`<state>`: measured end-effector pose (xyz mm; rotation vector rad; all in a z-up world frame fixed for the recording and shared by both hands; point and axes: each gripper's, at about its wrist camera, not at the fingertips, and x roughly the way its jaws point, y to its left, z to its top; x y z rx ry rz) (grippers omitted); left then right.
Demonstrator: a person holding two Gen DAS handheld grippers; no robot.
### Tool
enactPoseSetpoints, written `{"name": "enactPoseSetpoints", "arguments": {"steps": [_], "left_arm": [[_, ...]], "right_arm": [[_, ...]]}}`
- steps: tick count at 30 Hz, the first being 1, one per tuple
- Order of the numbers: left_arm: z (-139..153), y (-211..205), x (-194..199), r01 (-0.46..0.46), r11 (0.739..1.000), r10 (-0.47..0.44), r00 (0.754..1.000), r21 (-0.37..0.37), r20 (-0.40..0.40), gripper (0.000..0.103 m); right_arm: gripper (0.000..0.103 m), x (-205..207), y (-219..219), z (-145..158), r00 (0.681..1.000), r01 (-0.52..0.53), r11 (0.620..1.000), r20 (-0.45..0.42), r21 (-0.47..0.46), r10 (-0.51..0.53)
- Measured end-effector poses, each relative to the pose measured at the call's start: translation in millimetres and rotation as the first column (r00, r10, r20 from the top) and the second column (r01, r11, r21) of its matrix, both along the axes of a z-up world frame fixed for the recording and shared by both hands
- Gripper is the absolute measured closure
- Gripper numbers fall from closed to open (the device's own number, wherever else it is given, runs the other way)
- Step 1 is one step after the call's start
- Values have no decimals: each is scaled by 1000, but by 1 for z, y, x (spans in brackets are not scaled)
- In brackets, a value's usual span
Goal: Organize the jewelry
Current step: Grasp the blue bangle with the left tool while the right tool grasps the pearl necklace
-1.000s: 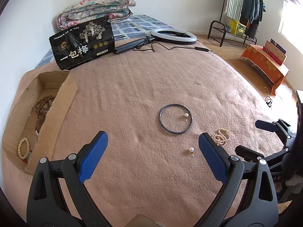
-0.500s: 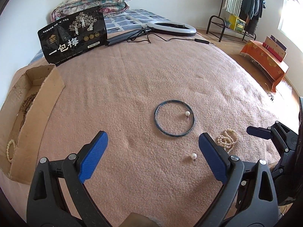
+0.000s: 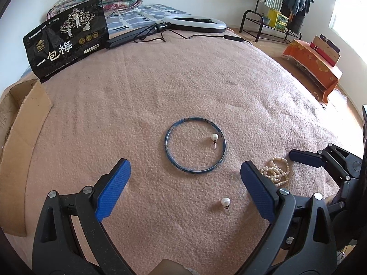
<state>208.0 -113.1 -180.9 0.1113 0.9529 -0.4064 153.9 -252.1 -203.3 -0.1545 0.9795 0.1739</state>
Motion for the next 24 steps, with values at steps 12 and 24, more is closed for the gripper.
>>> {"name": "enactPoseSetpoints", "arguments": {"steps": [12,24], "left_arm": [[-16,-26,18,-17,996,15,1000,87,23,5],[-30,-27,33,-48,994,46,999,102,19,5]], "right_arm": [[24,-1,-9,-1,1000,19,1000,-3,24,-19],[23,4,-4,2,1000,-12,1000,-9,27,12]]}}
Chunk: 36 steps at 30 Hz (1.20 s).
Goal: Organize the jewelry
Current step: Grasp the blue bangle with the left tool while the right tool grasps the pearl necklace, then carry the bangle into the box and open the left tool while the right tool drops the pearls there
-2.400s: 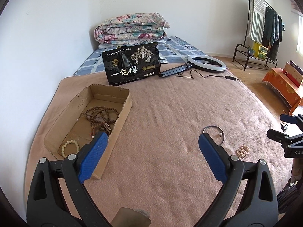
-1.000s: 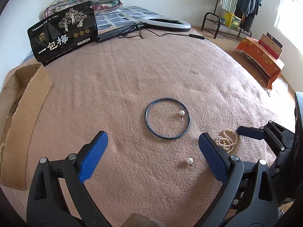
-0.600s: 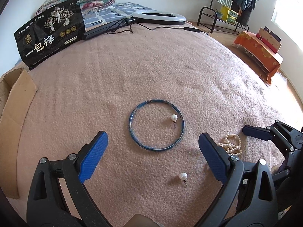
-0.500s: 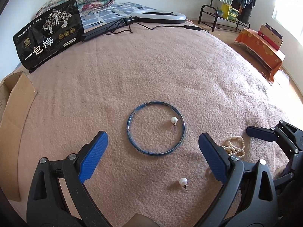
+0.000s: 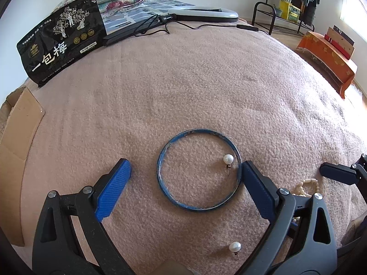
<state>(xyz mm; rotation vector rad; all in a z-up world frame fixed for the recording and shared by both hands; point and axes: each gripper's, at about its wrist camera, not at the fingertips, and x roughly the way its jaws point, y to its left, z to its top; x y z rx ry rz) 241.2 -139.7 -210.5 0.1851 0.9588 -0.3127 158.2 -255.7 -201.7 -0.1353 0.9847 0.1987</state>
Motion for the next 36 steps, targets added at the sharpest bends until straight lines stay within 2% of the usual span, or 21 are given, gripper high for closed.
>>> {"name": "enactPoseSetpoints", "arguments": {"steps": [5,8,12,13,15,18,23,36], "left_arm": [[0,-1,-1,8,1000,-8,1000,-4,9,7],[1,-2,-2,20,1000,-20,1000,-3,19,12],[3,-2,-5,39,999,-39,999,-20,27,28],[3,-2,-5,42,999,-41,999,-24,27,29],[4,-2,-6,43,999,-43,999,-25,27,29],[5,-1,-7,42,999,-41,999,-34,28,30],[8,-1,-11,40,999,-39,999,-31,37,30],[36,11,-24,20,999,-16,995,-46,95,30]], "right_arm": [[21,6,7,-1,999,-35,999,4,-19,35],[33,4,8,-2,998,-55,998,8,-6,55],[56,1,13,-1,997,-80,997,16,-7,81],[59,1,13,0,996,-84,996,16,-5,84],[70,1,13,0,996,-87,996,17,1,87],[79,2,12,1,996,-87,996,14,14,87],[91,2,6,3,997,-76,996,11,46,76],[94,-4,-6,27,998,-45,996,44,72,42]]}}
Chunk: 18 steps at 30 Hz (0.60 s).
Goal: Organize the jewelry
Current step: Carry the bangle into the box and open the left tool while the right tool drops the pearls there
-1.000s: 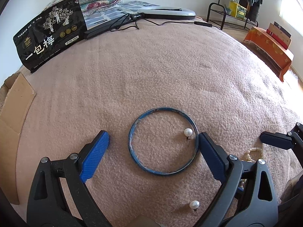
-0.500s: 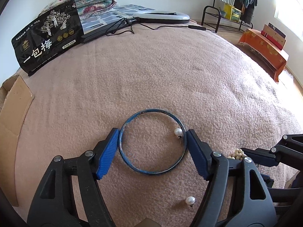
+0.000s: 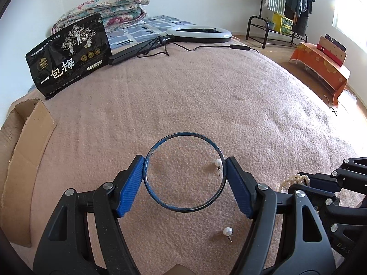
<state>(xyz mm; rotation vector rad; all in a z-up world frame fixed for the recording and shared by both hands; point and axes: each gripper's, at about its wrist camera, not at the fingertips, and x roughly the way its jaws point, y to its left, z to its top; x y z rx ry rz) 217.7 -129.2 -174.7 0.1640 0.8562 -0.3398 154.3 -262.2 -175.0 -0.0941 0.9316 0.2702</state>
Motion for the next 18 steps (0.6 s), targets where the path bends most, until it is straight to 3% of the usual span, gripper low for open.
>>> {"name": "enactPoseSetpoints", "arguments": {"steps": [18], "left_arm": [[62,60,-15,-93,994,97,992,-55,83,30]], "right_arm": [[94,0,7,70,992,2,999,128,34,-6]]}}
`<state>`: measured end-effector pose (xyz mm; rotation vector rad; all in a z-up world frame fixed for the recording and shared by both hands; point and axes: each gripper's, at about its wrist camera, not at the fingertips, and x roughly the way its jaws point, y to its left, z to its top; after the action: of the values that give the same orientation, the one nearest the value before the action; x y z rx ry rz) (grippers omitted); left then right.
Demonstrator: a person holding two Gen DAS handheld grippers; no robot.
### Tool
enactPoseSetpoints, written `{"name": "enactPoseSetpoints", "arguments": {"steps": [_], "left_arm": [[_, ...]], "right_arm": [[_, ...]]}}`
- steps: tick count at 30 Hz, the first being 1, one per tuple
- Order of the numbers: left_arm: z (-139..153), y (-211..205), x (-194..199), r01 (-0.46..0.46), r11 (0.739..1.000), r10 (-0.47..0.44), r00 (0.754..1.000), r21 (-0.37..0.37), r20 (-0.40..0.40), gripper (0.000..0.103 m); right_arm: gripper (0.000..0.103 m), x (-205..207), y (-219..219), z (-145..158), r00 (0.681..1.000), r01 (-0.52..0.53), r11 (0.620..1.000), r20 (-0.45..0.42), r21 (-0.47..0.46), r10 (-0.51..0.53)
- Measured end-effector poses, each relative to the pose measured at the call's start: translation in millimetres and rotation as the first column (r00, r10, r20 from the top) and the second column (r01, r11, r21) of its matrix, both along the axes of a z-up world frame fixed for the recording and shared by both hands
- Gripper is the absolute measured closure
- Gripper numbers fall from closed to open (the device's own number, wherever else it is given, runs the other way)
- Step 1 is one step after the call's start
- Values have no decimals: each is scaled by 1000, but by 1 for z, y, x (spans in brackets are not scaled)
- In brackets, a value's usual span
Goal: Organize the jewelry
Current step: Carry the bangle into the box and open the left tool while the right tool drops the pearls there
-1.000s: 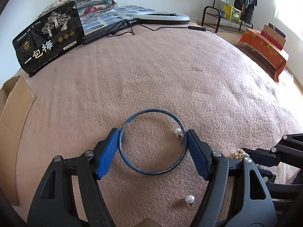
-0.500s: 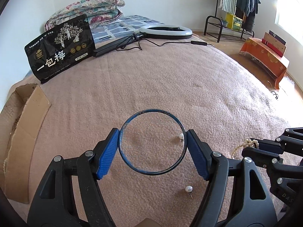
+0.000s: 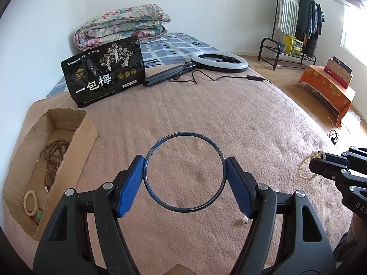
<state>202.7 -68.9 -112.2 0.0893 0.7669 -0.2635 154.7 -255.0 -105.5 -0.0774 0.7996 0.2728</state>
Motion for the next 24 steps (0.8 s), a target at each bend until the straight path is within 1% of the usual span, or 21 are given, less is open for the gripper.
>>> {"name": "enactPoseSetpoints", "arguments": {"steps": [7,11,16,24], "left_arm": [[20,39,-5,-73,997,74,997,-22,26,30],[28,65,-7,-117,993,118,992,-26,37,30],[35,100,-10,-172,985,173,984,-25,50,30],[40,155,-15,-257,966,257,965,-20,57,30]], "right_arm": [[94,9,30,22,998,-43,999,39,14,42],[94,16,51,29,996,-73,997,50,26,72],[94,26,81,38,992,-118,992,58,42,116],[94,43,135,50,978,-200,979,76,43,196]]}}
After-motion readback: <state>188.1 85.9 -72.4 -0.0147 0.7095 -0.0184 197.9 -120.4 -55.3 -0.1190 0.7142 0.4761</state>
